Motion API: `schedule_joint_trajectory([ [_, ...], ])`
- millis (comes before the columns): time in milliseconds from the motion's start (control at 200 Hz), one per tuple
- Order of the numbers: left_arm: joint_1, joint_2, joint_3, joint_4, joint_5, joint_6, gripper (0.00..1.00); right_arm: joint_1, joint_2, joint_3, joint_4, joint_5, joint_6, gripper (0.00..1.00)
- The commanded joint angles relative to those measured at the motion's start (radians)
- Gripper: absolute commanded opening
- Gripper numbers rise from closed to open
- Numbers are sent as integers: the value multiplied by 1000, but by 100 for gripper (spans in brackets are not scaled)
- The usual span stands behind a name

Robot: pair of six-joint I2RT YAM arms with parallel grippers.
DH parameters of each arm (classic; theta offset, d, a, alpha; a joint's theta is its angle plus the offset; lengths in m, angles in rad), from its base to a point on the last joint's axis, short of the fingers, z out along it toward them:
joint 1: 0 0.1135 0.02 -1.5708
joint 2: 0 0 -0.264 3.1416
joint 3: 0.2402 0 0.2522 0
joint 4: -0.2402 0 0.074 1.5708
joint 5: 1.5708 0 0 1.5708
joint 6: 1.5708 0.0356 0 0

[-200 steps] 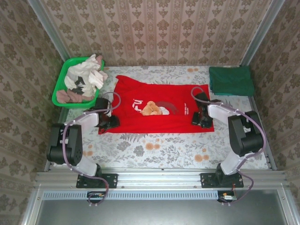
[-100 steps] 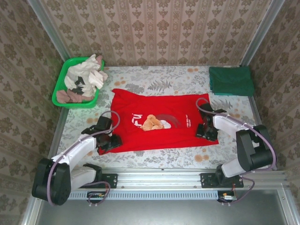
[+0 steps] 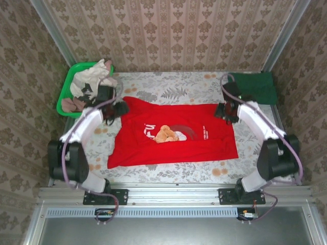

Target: Fold and stack the t-shirts

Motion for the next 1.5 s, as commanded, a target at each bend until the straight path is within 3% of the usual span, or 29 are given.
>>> schedule_joint_trajectory([
  [0, 29, 199, 182, 88, 56, 43, 58, -26, 142, 127, 12, 74, -56, 55],
  [195, 41, 537, 521, 6, 27, 37, 51, -66, 325, 286, 18, 72, -101, 55],
  [430, 62, 671, 610, 40, 16, -1, 56, -107, 482, 399, 36, 35, -152, 54],
  [635, 72, 705, 575, 94, 8, -28, 55, -142, 566, 443, 58, -18, -139, 53],
  [855, 79, 729, 557, 125, 72, -54, 40, -152, 645, 504, 54, -27, -146, 52],
  [965, 81, 698, 518, 110, 70, -57, 51, -156, 678, 546, 35, -29, -148, 52],
  [1225, 64, 659, 489, 68, 27, -40, 55, -161, 706, 594, 0, -46, -117, 53],
  [1345, 58, 672, 498, 56, 31, -35, 46, -161, 711, 606, -8, -55, -112, 53],
  [1490, 58, 698, 527, 43, 26, -29, 25, -164, 715, 625, -15, -57, -120, 53],
])
